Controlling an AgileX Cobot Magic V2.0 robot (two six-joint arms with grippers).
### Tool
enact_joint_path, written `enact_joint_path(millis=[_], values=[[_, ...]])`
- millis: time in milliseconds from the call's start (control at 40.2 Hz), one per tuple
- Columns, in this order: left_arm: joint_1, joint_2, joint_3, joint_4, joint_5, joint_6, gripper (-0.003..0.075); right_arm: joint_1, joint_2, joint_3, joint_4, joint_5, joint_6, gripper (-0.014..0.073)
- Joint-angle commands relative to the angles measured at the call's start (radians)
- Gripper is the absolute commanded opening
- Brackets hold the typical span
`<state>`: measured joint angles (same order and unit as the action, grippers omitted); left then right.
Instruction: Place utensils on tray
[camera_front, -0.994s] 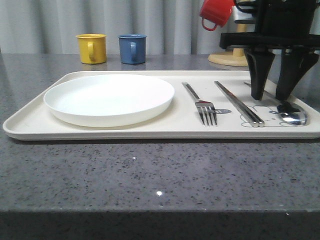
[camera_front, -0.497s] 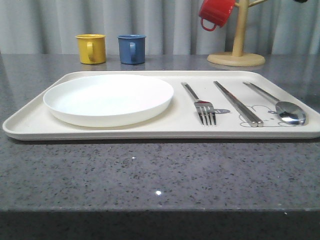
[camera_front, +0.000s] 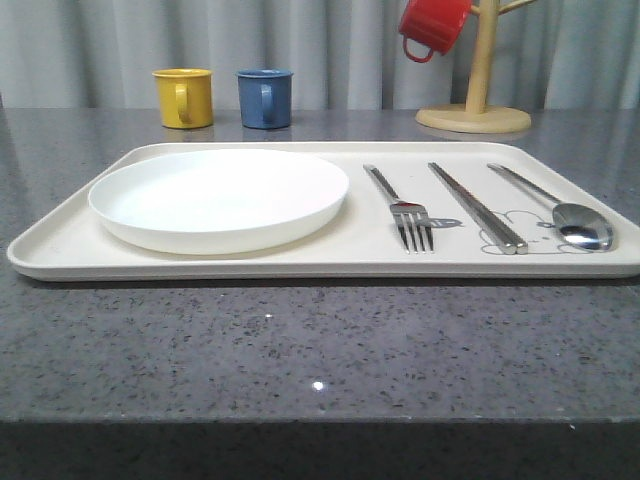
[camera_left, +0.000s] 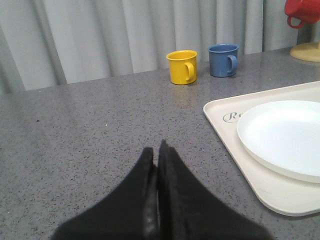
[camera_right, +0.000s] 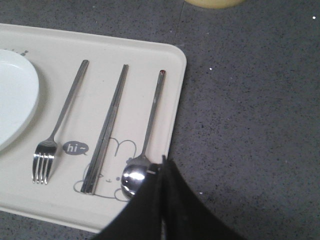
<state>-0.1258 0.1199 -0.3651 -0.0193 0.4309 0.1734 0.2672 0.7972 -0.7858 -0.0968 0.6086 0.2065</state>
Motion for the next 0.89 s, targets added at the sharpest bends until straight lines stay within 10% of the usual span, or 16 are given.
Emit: enact_joint_path(millis=[0, 398, 870], values=[[-0.008, 0.013, -0.028, -0.01, -0.084, -0.002, -0.0018, -0.002, -0.136, 0.14, -0.034, -0.213, -0.013, -0.0069], [-0.008, 0.013, -0.028, -0.01, -0.082, -0.002, -0.0018, -0.002, -0.637, 0.422, -0.034, -0.261, -0.013, -0.0069], [-0.008, 0.013, -0.028, -0.01, -0.082, -0.002, -0.0018, -0.002, -0.663, 0.423, -0.034, -0.253, -0.013, -0.0069]])
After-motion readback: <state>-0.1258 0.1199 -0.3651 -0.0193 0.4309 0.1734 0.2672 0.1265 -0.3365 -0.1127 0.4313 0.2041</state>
